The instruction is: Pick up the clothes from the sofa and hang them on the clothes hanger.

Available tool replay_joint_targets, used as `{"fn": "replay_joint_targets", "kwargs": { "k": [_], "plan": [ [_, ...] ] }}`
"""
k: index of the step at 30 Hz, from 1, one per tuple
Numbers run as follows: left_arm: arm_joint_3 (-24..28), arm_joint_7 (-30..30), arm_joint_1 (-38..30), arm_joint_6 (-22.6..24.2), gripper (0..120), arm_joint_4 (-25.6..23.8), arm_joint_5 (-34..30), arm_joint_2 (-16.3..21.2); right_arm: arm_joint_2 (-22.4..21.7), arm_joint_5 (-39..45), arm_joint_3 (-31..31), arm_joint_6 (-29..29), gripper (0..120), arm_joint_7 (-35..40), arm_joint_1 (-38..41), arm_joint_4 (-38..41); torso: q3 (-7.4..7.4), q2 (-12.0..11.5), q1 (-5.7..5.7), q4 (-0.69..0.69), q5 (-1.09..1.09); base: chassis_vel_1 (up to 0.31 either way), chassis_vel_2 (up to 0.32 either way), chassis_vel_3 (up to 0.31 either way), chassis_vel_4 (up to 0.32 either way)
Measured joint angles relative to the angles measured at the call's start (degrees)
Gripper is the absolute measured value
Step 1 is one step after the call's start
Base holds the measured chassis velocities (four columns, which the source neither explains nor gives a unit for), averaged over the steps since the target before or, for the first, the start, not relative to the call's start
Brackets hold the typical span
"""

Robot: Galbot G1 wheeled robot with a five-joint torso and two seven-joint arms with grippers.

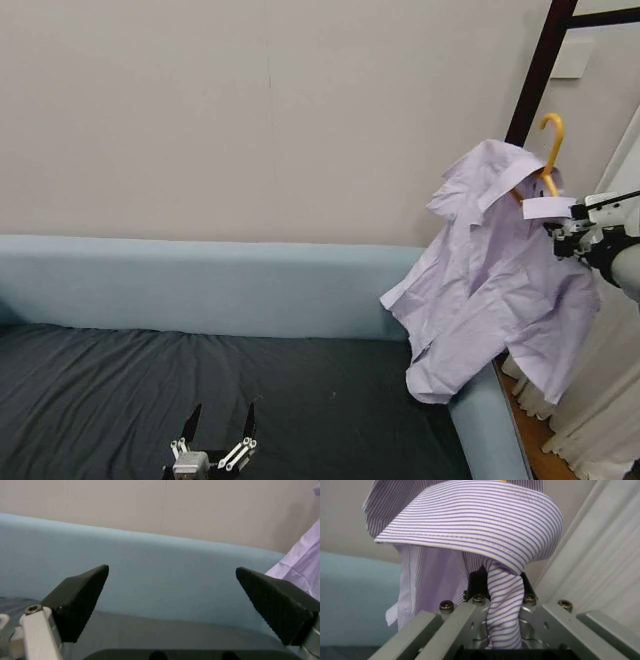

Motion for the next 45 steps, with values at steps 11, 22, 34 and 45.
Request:
{"fn": "replay_joint_targets", "kwargs": {
  "k": [11,22,34,45],
  "plan": [
    [1.61,-0.26,-0.24,-0.37,100,0.37,1.98,-0.41,-4.69,5.39,3.23,0.01,2,5.59,1.25,-3.37,0.00,0.00,0.00,0.00,0.00,0.000,0.000,0.000,0.000],
    [2.92,-0.40,-0.49,-0.42,100,0.90,2.92,-0.60,-12.69,3.75,2.86,0.01,2,3.82,3.13,-10.76,0.00,0.00,0.00,0.00,0.00,0.000,0.000,0.000,0.000],
    [4.59,-0.48,-0.87,-0.52,100,2.09,3.93,-1.15,-17.51,2.87,2.16,0.05,2,1.26,4.06,-9.02,0.00,0.00,0.00,0.01,-0.02,0.000,0.000,0.000,0.000],
    [5.34,-0.58,-3.09,0.40,100,3.37,1.77,1.48,-18.48,4.68,1.47,0.29,2,0.88,4.28,-13.41,0.00,0.00,0.00,-0.02,-0.03,0.000,0.000,0.000,0.000]
  ]
}}
